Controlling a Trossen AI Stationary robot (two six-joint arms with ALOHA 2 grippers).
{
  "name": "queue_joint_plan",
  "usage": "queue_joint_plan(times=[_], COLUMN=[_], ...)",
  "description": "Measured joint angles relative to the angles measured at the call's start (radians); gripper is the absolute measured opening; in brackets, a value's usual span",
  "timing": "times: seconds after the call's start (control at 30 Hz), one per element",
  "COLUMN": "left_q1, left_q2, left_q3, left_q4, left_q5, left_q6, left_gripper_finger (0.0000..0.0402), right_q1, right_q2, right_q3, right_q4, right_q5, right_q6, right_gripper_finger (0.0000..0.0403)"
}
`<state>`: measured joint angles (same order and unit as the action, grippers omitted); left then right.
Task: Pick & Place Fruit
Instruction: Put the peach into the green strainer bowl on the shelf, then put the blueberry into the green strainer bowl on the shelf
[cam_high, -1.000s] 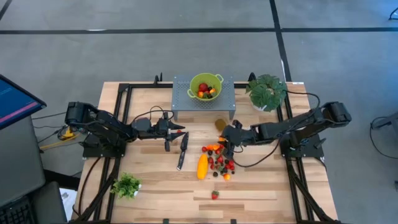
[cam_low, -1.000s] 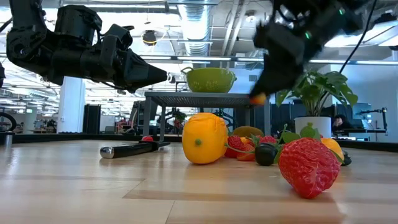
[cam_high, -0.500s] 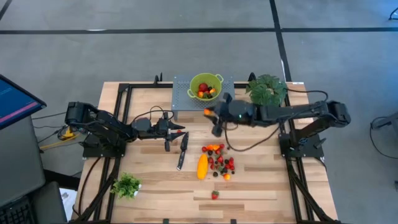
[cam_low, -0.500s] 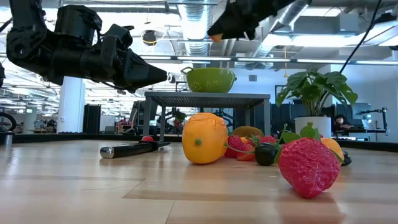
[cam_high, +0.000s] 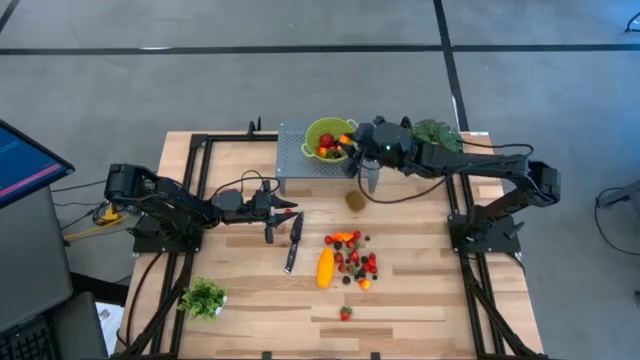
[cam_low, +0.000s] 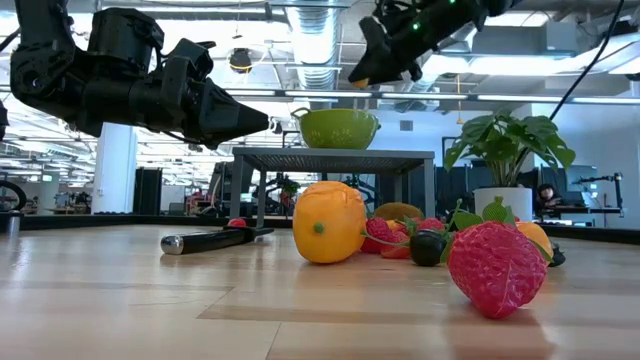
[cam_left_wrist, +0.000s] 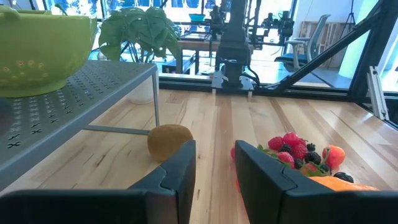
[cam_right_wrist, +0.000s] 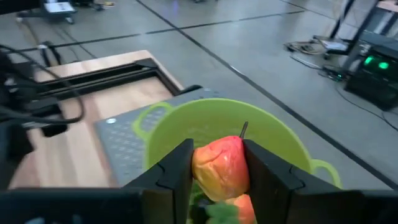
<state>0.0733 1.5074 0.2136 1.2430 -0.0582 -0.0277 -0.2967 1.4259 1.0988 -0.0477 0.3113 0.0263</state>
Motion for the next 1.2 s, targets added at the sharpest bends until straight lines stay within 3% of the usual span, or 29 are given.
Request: queue_joint_plan(times=[0.27, 0.7, 1.2], left_q1=[0.000, 0.000, 0.000], left_q2=[0.000, 0.000, 0.000], left_q3=[0.000, 0.000, 0.000], left_q4=[0.000, 0.000, 0.000], left_q5=[0.002, -0.003, -0.002], left_q6=[0.000, 0.000, 0.000], left_gripper_finger=[0.0106, 0.0106, 0.0106], right_q1=[-0.049, -0.086, -0.077], right_q2=[0.072, 0.068, 0.048], right_q3=[-0.002, -0.002, -0.002], right_q4=[-0.003, -0.007, -0.021], right_q5=[0.000, 0.002, 0.001], right_q6=[-0.016, 0.021, 0.035], right_gripper_finger=[0.0122, 0.0136, 0.0231])
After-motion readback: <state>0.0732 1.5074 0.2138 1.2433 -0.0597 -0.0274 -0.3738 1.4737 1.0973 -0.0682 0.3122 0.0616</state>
